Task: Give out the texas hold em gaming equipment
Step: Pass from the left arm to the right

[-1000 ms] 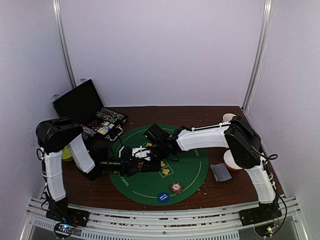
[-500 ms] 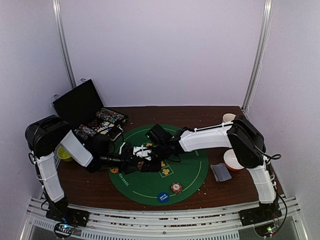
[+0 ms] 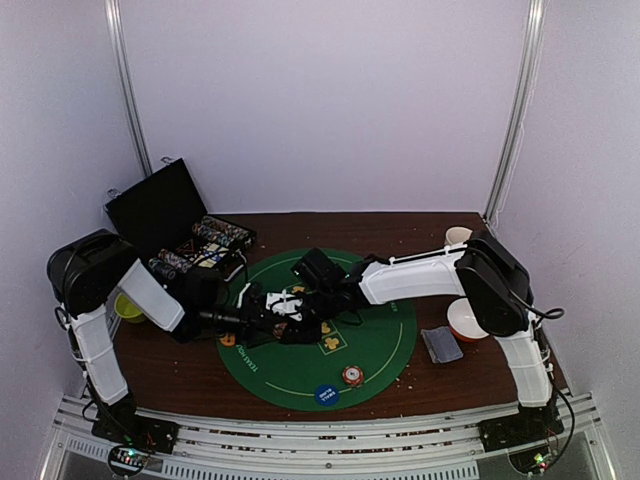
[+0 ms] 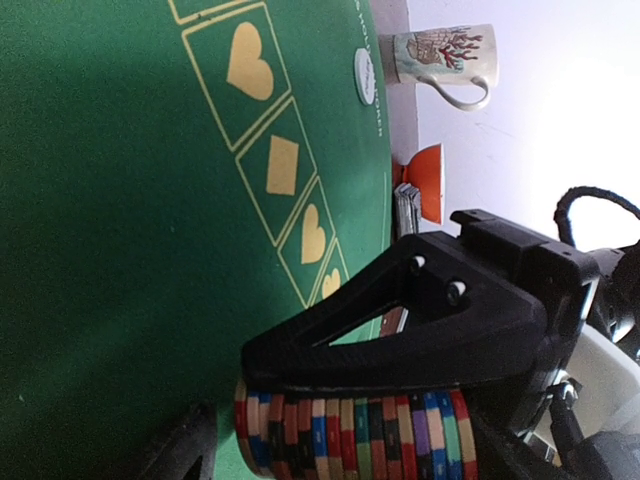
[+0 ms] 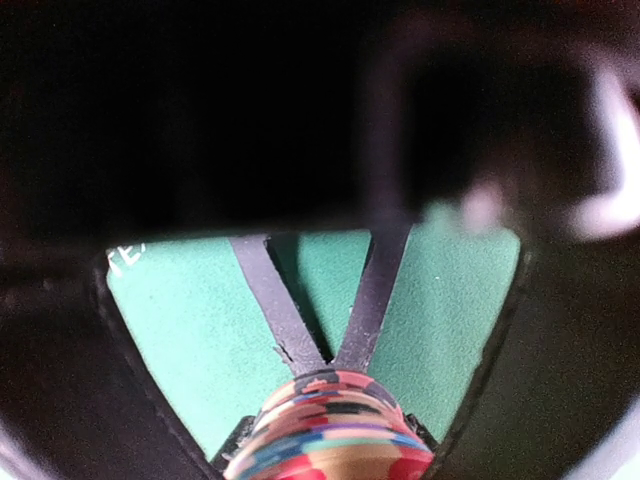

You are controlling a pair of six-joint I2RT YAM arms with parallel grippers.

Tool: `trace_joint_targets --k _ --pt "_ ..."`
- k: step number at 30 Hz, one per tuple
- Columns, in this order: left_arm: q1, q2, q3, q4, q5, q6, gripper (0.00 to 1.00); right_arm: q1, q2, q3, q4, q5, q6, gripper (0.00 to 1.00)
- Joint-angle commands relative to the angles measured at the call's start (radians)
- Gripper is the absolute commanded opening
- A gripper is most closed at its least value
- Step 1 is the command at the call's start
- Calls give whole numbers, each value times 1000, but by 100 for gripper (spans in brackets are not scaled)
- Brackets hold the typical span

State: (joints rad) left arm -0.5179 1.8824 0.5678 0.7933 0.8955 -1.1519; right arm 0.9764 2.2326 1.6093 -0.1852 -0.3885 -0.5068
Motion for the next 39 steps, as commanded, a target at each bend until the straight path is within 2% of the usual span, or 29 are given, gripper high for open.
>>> trace_joint_targets --k 1,8,17,28,39 --pt "5 -12 17 91 16 22 84 12 29 -22 -65 66 31 7" --pt "5 21 -30 281 30 -72 91 19 28 -42 -50 85 40 7" --pt "4 26 -39 277 24 -69 98 18 27 -49 -48 100 48 7" --pt "11 24 -41 273 23 -67 98 12 35 -52 -59 112 44 6" --pt "24 8 -58 338 37 -70 98 7 37 -62 -54 113 45 6"
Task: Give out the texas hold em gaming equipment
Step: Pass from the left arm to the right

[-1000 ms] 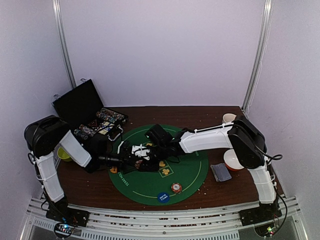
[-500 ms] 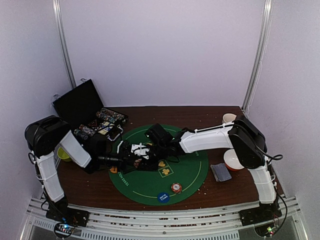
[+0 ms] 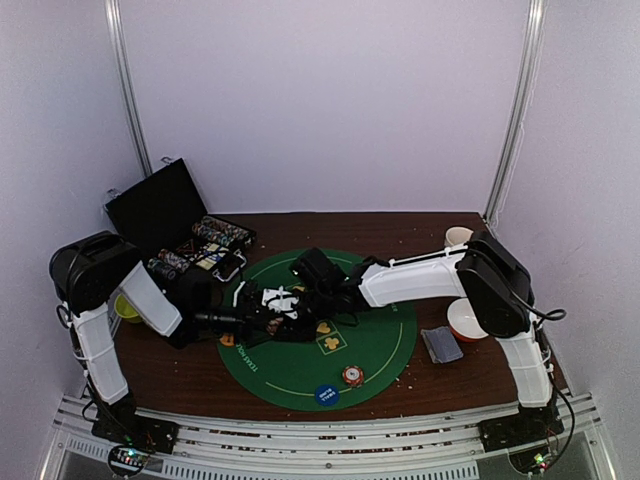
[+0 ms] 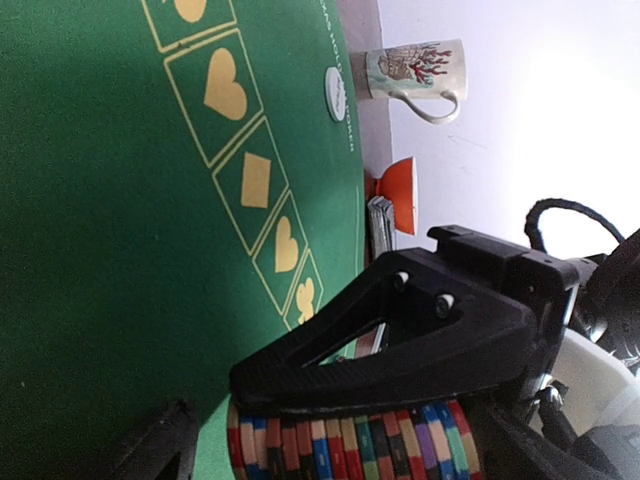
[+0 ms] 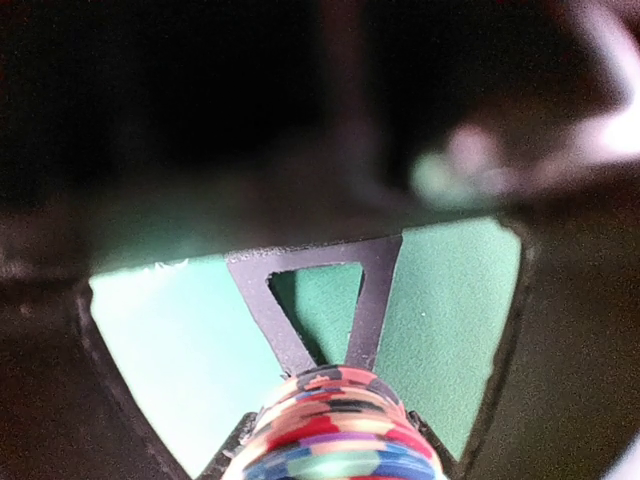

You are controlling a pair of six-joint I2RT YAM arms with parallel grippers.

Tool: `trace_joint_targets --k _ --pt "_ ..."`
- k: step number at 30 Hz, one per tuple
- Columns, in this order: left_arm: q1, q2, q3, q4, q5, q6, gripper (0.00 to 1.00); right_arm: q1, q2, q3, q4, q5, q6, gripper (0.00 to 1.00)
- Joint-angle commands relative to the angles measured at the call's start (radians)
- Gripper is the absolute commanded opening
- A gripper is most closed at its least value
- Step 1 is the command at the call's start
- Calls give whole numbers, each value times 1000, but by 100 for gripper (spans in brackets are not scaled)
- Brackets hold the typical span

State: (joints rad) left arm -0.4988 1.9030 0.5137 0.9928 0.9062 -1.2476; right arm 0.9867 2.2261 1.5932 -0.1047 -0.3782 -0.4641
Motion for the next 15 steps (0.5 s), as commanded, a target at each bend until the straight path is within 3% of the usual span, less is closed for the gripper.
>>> trace_joint_targets --k 1,15 --pt "6 -13 -3 148 28 23 98 -3 45 -40 -134 98 6 6" --pt "18 -32 -1 0 16 113 92 -21 17 -62 -134 99 16 5"
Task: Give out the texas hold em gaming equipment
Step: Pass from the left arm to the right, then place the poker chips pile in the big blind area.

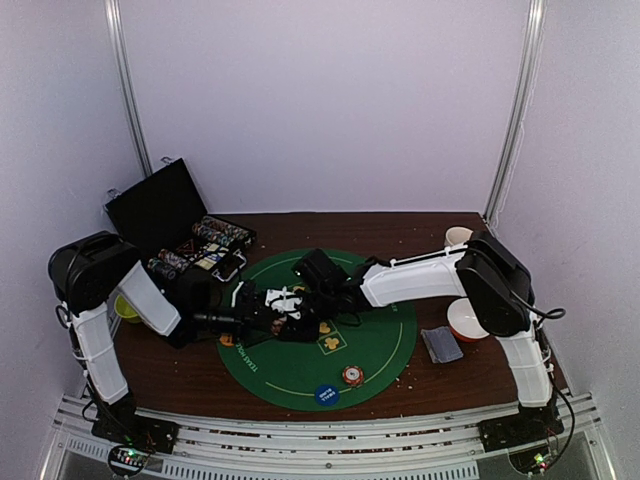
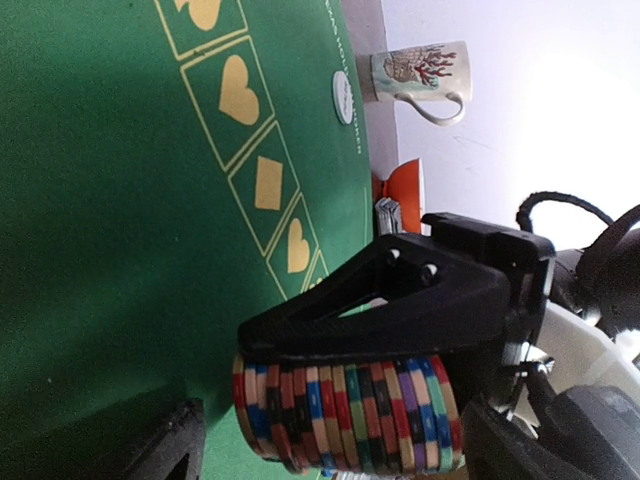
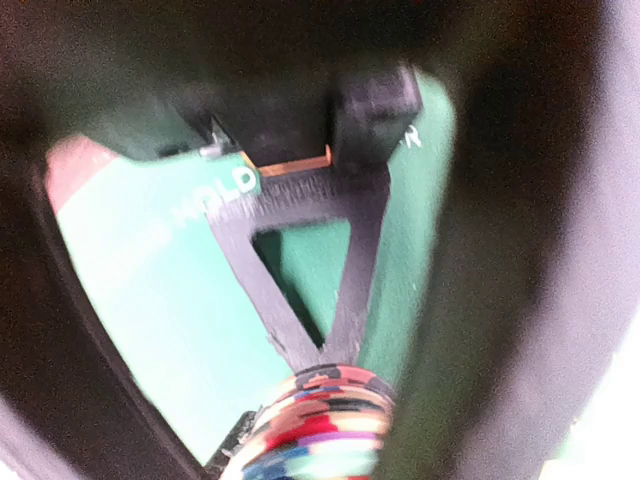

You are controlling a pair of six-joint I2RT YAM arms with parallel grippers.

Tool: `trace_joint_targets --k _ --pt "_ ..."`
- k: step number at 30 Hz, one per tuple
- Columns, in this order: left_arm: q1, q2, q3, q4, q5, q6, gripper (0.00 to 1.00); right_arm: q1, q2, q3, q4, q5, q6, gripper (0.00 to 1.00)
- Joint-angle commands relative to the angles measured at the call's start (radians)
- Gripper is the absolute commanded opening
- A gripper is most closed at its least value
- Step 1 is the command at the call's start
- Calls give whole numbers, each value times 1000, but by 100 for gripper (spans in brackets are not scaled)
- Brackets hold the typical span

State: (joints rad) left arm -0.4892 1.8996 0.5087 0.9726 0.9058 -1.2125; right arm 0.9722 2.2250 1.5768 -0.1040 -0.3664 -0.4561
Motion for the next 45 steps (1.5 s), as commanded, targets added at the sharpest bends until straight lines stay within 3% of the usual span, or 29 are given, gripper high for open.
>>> trace_joint_targets --k 1,11,21,33,45 --pt "8 -28 5 17 16 80 92 -7 19 -44 -133 83 9 5" --pt "23 -63 30 -102 7 147 90 -14 5 -64 -139 87 8 5" --pt "25 -163 173 -649 -126 496 90 -22 -7 -81 -141 102 4 5" --pt "39 -280 255 -987 -252 690 90 -30 -35 -124 -129 95 20 5" --pt "215 -424 251 -1164 -351 798 90 -17 -26 -111 -125 96 34 5"
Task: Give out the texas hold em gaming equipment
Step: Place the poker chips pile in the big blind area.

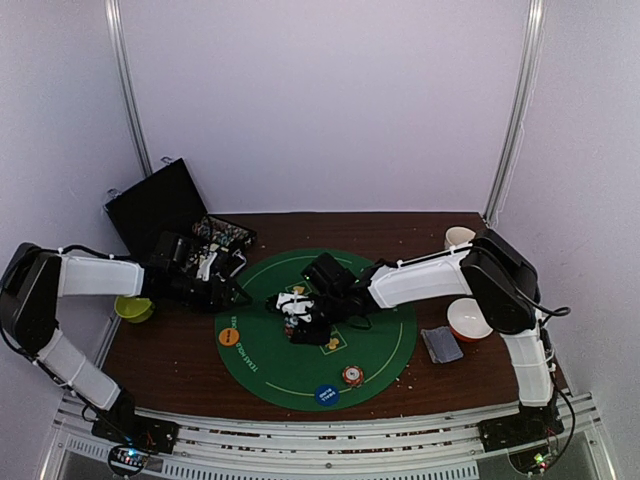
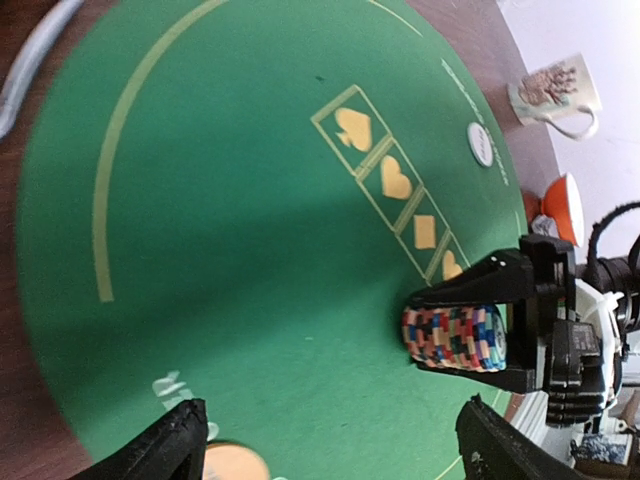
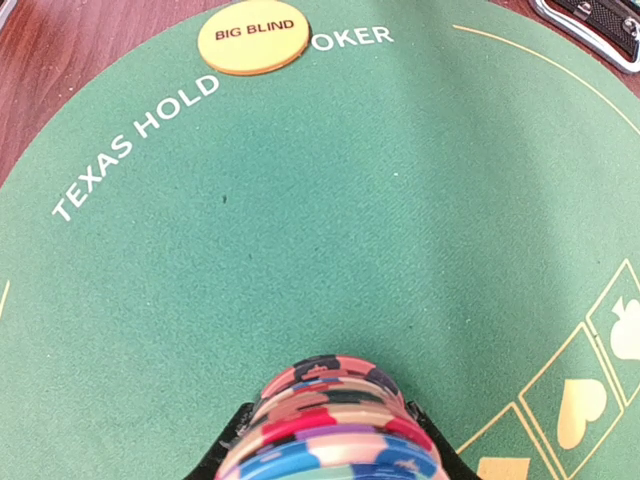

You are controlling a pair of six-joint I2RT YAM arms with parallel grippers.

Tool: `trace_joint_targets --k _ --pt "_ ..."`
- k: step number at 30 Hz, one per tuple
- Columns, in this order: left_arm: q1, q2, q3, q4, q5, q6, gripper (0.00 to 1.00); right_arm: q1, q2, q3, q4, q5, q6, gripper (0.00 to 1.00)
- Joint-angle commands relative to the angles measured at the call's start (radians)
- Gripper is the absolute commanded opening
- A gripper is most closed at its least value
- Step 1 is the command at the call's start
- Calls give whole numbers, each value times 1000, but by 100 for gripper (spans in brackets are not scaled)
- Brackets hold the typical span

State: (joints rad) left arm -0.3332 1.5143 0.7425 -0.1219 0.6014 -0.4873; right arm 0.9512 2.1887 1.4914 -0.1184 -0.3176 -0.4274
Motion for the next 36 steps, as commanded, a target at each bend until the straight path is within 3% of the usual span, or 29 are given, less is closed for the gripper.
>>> trace_joint_targets --k 1,16,24,36 --pt "78 -44 24 -83 -51 84 91 8 13 -22 -109 49 6 4" --pt "204 -76 79 -188 -85 188 91 139 149 177 -161 70 27 4" --pt "220 -79 90 -207 -82 205 91 225 267 384 -259 89 62 4" --pt "235 -89 97 -228 -88 229 91 287 352 528 -338 92 80 5"
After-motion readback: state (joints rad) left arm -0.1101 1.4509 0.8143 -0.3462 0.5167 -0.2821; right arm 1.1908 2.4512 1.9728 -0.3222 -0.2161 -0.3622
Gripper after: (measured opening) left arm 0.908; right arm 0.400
